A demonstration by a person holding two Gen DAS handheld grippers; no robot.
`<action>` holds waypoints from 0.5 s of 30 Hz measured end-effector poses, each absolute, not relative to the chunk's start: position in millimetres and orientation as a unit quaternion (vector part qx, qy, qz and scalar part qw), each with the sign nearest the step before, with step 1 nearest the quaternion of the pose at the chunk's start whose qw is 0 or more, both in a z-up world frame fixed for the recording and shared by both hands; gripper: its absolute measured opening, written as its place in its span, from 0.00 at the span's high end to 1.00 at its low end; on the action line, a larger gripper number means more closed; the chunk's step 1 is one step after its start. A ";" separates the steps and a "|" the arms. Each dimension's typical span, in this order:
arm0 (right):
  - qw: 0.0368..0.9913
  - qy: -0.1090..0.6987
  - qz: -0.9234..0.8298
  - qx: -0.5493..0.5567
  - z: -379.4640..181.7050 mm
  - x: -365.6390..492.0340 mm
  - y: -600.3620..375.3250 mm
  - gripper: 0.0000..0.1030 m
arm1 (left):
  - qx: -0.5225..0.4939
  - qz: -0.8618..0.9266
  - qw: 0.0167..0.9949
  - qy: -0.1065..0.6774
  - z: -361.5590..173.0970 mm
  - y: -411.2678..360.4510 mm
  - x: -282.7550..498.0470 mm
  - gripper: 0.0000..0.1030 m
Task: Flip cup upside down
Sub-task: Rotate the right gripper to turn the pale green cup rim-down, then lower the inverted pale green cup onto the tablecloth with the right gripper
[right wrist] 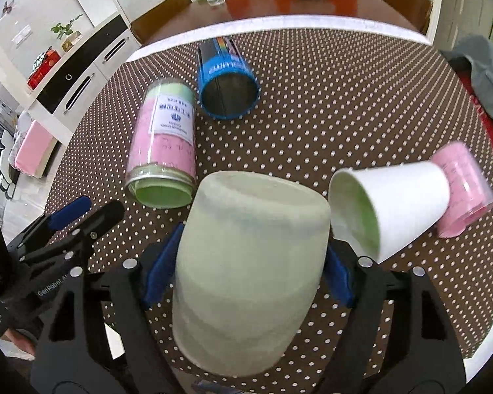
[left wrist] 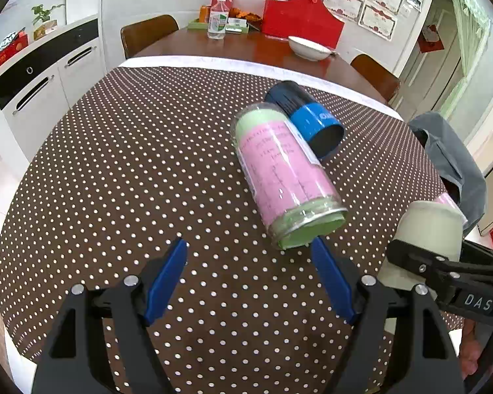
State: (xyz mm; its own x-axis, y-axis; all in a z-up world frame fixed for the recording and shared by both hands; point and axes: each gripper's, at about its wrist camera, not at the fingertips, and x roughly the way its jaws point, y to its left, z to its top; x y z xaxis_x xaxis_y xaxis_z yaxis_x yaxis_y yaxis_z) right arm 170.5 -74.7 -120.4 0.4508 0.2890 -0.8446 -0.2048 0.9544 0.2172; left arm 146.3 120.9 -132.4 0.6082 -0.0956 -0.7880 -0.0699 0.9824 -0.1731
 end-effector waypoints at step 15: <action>0.877 0.466 0.108 -0.037 -110.4 181.1 -54.7 0.28 | -0.088 0.005 0.898 0.431 -122.8 134.3 141.8 0.25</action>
